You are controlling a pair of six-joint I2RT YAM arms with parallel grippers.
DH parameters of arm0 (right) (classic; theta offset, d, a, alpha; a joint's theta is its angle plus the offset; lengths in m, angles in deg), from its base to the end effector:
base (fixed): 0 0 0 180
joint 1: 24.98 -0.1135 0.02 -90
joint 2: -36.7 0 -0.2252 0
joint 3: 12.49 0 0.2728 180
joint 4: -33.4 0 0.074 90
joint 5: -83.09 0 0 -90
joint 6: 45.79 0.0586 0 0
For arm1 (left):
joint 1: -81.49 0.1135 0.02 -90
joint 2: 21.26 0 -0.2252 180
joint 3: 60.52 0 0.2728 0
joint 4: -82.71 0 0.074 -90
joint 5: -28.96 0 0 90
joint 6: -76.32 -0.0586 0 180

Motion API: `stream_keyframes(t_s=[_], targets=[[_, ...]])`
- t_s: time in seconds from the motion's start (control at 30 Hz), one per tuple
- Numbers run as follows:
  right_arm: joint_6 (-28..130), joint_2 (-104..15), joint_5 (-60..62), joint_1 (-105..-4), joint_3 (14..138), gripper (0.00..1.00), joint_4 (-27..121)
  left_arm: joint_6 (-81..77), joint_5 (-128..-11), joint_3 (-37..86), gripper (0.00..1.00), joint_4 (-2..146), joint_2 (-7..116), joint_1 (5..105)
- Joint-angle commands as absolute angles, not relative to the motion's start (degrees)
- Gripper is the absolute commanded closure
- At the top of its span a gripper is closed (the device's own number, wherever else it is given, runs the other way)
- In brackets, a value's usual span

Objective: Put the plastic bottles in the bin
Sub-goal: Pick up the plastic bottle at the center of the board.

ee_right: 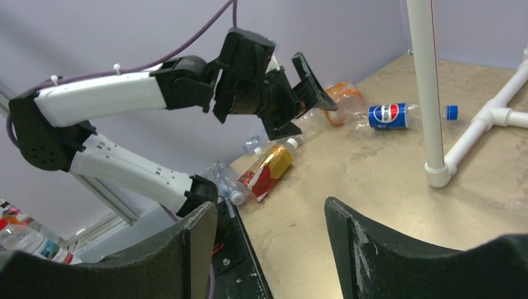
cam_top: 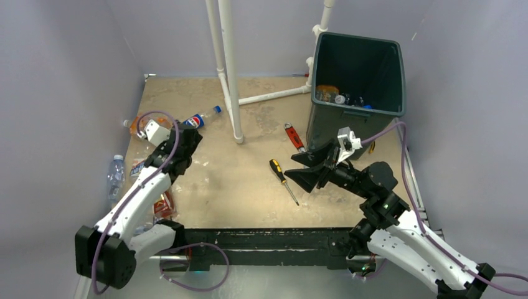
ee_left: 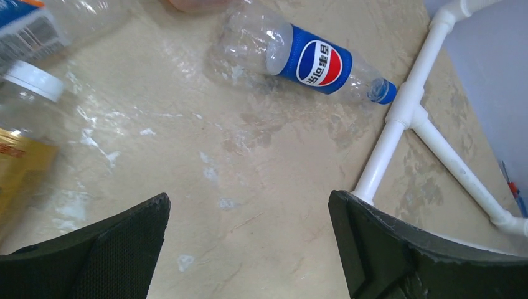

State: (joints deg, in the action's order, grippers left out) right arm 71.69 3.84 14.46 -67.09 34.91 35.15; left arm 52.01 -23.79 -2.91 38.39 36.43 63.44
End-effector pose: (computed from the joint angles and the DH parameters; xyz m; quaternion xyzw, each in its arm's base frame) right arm 0.1491 0.1635 0.3326 -0.2218 0.5897 0.5332 0.5646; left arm 0.2569 -0.0464 0.2190 -0.4660 0.7492 -0.0259 0.4700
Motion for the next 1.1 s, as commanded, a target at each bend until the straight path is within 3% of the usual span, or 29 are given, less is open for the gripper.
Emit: stream_keyframes(t_s=[0.0,0.37,0.57,1.07], targets=[[72.92,4.04,14.36,-67.43,34.35,0.32,32.92,62.58,-28.65,1.63,0.01,42.50,44.28,66.57],[72.62,2.95,15.22,-67.44,33.50,0.33,32.83,82.20,-29.02,16.04,0.01,42.67,66.90,70.67],[70.59,1.28,16.20,-67.52,35.94,0.33,34.02,86.79,-31.01,31.98,0.01,31.31,82.56,70.76],[66.30,-2.10,19.06,-67.52,41.92,0.32,38.36,96.94,-28.54,40.12,0.01,26.79,94.13,72.86]])
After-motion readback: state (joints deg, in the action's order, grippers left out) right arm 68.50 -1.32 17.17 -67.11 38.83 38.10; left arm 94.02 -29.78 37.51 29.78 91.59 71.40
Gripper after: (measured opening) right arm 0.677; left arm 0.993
